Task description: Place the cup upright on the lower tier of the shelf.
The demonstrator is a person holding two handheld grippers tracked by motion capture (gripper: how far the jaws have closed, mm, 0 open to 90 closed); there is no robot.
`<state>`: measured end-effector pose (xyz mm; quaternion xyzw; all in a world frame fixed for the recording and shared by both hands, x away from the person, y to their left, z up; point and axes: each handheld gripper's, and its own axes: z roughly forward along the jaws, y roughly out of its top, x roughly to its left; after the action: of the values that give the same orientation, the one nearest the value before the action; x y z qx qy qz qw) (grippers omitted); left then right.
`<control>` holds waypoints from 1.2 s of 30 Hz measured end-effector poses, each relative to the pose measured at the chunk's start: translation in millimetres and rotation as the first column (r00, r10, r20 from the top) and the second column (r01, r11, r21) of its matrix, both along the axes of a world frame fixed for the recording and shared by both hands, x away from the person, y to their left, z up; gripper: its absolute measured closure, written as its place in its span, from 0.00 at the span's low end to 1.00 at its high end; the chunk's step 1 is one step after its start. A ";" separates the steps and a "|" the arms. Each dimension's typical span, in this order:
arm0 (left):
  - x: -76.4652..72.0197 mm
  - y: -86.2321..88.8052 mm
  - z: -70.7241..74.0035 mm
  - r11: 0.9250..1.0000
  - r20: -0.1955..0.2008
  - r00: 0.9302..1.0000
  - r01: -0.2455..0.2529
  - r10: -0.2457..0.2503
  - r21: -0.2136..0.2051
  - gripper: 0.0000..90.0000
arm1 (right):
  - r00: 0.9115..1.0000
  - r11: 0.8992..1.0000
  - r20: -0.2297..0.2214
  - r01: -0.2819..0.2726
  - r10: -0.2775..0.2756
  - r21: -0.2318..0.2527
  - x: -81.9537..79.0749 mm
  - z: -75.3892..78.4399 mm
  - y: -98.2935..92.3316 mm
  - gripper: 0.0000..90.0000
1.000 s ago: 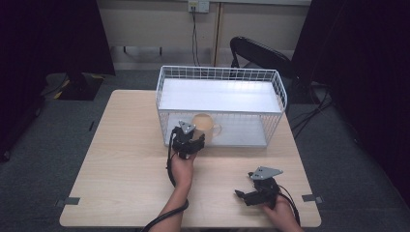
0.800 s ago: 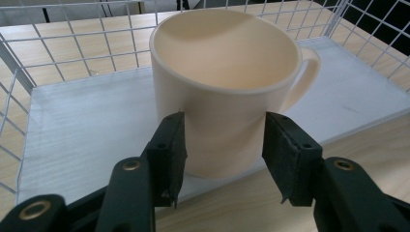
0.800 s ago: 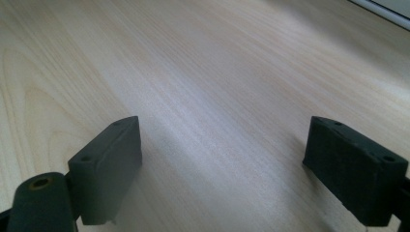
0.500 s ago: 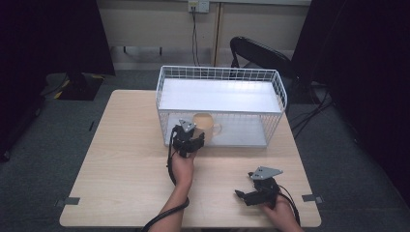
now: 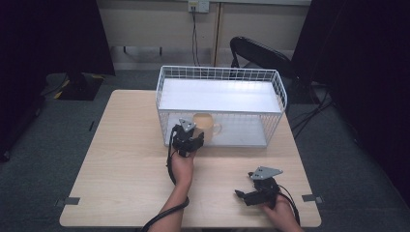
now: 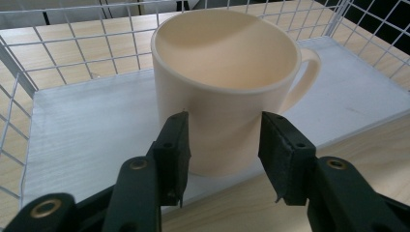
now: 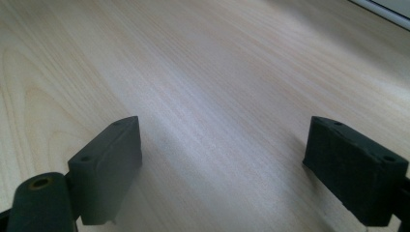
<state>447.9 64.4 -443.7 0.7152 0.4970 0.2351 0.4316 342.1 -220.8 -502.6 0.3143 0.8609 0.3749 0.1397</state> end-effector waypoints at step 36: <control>-8.3 17.7 -3.8 0.998 -0.014 0.998 0.061 -0.061 -0.034 0.26 | 1.000 1.000 -0.001 -0.002 0.002 0.001 1.8 0.0 0.5 0.14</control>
<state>439.6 82.1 -447.6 0.7244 0.4821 0.2080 0.4467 343.9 -220.3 -502.6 0.3136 0.8612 0.3752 0.1386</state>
